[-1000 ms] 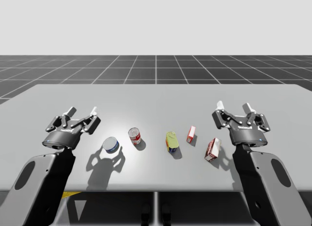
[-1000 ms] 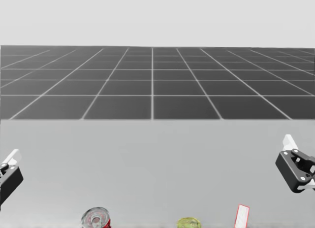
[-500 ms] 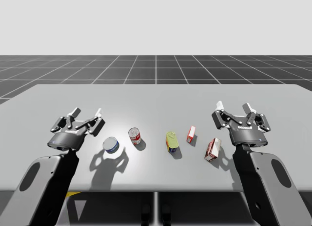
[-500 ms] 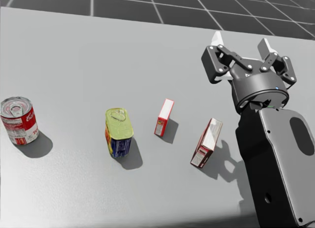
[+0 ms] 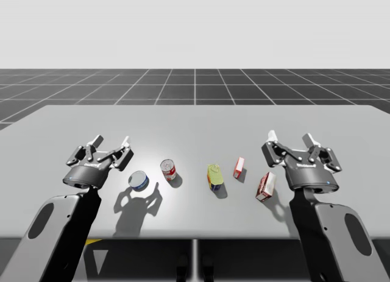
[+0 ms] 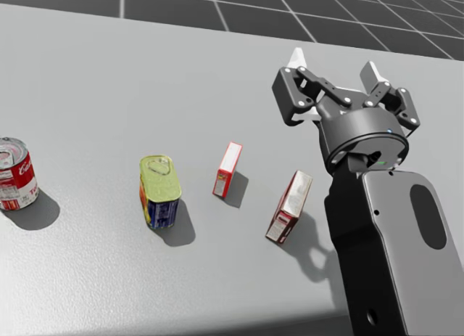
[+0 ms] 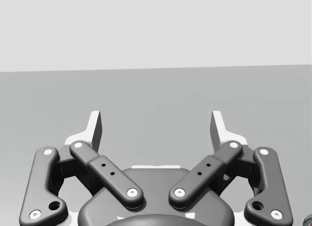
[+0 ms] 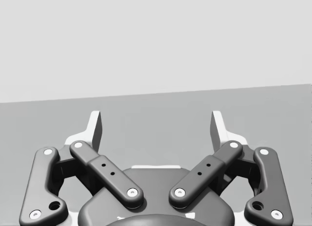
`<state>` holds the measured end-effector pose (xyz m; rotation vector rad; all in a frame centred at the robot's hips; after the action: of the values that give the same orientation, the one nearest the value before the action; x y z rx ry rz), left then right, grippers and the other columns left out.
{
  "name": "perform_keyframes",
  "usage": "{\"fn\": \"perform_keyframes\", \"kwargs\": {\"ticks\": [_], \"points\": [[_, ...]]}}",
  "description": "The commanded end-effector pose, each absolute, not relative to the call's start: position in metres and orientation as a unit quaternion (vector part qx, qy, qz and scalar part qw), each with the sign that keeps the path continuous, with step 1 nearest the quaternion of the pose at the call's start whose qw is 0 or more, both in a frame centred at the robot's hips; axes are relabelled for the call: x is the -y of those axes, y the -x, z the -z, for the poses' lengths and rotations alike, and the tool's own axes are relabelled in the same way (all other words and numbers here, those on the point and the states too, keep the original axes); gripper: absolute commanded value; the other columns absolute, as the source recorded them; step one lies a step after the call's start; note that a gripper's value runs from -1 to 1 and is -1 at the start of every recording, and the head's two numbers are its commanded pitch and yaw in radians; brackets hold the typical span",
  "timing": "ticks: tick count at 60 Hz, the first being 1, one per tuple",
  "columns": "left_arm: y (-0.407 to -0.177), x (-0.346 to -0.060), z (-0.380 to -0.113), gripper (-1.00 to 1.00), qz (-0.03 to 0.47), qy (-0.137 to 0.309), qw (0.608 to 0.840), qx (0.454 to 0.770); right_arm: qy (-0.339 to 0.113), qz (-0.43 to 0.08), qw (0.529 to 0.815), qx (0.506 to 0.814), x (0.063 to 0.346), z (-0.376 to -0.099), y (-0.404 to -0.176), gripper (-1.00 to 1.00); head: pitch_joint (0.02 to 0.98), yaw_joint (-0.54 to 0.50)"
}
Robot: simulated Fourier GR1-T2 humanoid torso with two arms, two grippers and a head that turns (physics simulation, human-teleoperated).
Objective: Pick up the gelatin box and lift it.
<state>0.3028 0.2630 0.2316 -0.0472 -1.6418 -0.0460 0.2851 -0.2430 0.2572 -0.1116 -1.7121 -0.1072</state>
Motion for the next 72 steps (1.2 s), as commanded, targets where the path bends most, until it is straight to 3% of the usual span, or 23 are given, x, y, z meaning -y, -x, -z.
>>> {"fn": "perform_keyframes", "kwargs": {"ticks": [1, 17, 51, 72], "points": [[-0.302, -0.263, -0.232, -1.0, 0.02, 0.022, 0.681, 0.732, 0.055, 0.043, 0.674, 0.735, 0.22, -0.254, -0.259, -1.0, 0.802, -0.31], [-0.303, -0.263, -0.231, -1.0, 0.027, 0.024, 0.683, 0.73, 0.049, 0.014, 0.714, 0.698, 0.175, -0.231, -0.222, -1.0, 0.807, -0.3], [-0.303, -0.261, -0.23, -1.0, 0.031, 0.026, 0.685, 0.728, 0.026, 0.019, 0.789, 0.613, 0.132, -0.165, -0.194, -1.0, 0.806, -0.28], [-0.301, -0.261, -0.232, -1.0, 0.03, 0.027, 0.684, 0.728, 0.047, 0.034, 0.804, 0.592, 0.131, -0.137, -0.214, -1.0, 0.809, -0.28]]}}
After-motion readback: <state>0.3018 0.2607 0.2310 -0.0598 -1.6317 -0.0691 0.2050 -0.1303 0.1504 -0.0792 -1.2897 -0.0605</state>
